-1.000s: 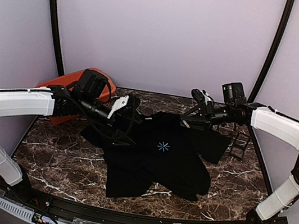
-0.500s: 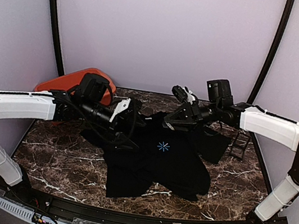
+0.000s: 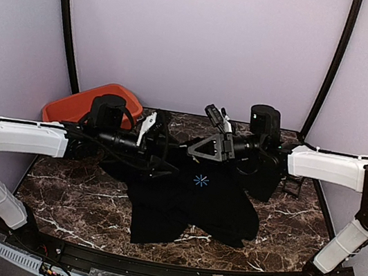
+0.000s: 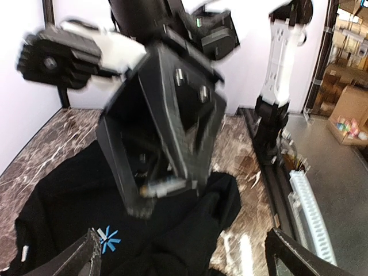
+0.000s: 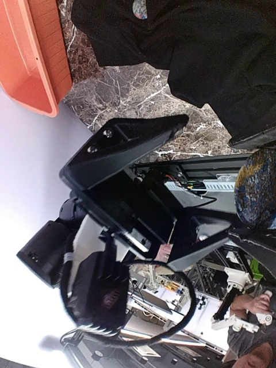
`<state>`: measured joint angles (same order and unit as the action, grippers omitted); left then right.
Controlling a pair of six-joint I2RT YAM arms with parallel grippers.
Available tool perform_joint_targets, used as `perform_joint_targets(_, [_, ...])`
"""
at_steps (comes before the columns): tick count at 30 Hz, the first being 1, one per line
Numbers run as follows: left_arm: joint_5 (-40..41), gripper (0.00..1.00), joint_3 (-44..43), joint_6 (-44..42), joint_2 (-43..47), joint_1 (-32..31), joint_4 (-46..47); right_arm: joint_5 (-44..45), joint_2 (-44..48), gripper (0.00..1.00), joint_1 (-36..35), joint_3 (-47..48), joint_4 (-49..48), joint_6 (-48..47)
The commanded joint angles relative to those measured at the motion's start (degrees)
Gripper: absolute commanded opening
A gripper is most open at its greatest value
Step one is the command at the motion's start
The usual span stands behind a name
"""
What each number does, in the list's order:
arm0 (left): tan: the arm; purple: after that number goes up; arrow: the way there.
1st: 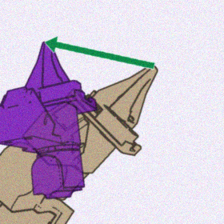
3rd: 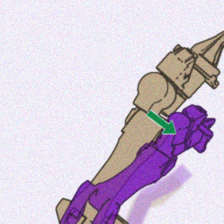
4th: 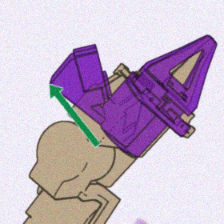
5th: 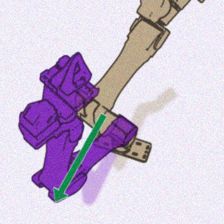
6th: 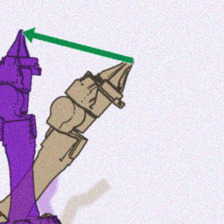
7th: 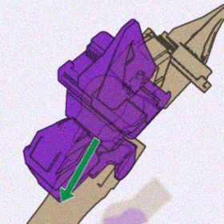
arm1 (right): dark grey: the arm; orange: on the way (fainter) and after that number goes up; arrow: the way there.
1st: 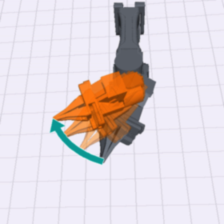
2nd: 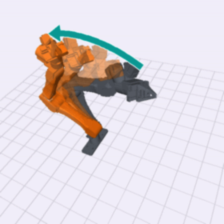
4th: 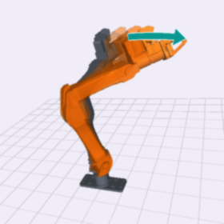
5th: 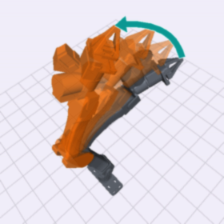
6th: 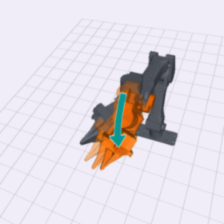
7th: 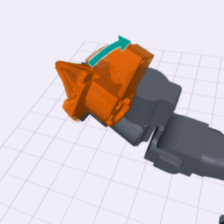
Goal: Pin the brooch onto the clothing
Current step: Pass from the right arm to the left
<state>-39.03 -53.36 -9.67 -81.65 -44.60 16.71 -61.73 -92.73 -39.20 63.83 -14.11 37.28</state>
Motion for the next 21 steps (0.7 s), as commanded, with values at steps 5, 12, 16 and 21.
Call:
perform_joint_targets(5, [-11.4, 0.99, 2.6, 20.6, -3.0, -0.3, 22.1, 9.3, 5.4, 0.4, -1.4, -10.0, -26.7, -3.1])
perform_joint_targets(12, [-9.8, 0.99, 3.6, 21.8, -2.6, -0.3, 23.8, 15.3, 4.3, 0.4, -2.4, -7.2, -19.6, -6.0])
perform_joint_targets(16, [0.6, 0.99, 3.9, 15.6, 0.3, -0.4, 16.2, 22.6, 3.4, 0.4, -3.0, -5.5, -14.8, -2.5])
perform_joint_targets(21, [13.2, 0.99, 4.1, 13.1, 2.0, -0.8, 11.8, 31.9, 4.0, 0.41, -4.2, -6.6, -14.9, 2.6])
